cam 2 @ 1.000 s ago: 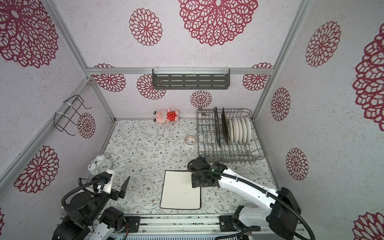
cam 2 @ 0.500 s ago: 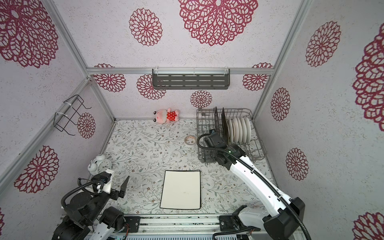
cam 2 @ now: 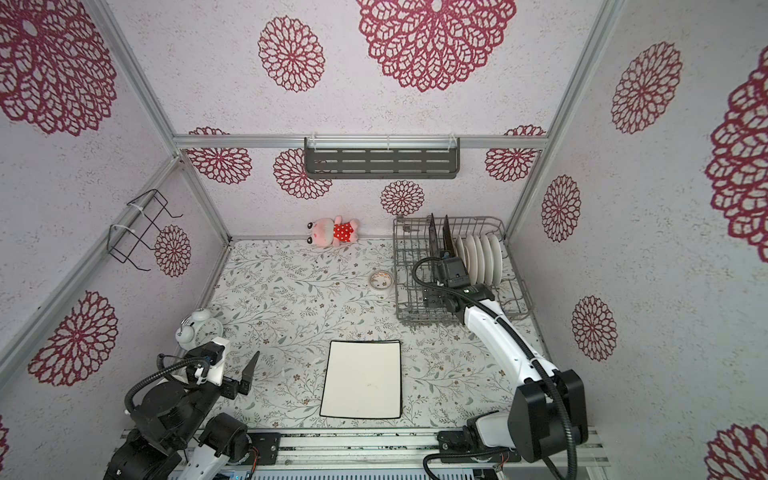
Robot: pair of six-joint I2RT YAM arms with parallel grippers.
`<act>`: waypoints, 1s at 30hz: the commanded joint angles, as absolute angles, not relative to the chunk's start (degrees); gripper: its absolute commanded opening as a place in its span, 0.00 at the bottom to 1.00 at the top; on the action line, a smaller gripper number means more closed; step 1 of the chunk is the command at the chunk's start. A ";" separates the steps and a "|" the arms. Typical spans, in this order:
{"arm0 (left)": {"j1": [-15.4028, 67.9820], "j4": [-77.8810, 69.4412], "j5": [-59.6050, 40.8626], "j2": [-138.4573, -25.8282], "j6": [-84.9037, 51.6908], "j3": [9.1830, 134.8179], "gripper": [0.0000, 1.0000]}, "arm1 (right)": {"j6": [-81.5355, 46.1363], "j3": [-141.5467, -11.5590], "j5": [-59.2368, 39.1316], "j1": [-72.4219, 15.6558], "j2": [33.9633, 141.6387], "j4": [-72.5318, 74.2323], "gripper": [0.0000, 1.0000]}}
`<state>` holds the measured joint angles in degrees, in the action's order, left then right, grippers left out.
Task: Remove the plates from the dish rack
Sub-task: 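Move the right gripper to the rack above the black square plate, then lower the right gripper onto the black square plate's top rim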
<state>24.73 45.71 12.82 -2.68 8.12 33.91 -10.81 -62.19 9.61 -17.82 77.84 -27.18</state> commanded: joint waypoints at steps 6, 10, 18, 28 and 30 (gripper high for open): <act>25.31 44.13 12.74 -5.23 8.87 33.29 0.98 | -9.05 -58.99 5.82 -14.43 83.47 -9.82 0.78; 25.30 43.59 13.78 -5.61 9.13 33.15 0.97 | -8.79 -56.93 6.21 -14.41 85.32 -4.32 0.77; 25.31 43.07 15.03 -7.61 9.24 32.92 0.97 | -6.19 -52.83 9.63 -14.34 86.85 6.61 0.76; 25.26 41.99 18.51 -8.00 8.55 32.54 0.97 | -0.28 -47.99 9.41 -14.24 90.37 23.98 0.74; 25.28 41.86 18.51 -7.74 8.85 32.35 0.97 | 0.59 -46.88 8.97 -14.24 91.17 27.73 0.73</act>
<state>24.86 43.97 17.10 -8.54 8.47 33.04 -2.28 -47.70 8.73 -14.74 90.70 19.16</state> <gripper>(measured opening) 0.974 0.731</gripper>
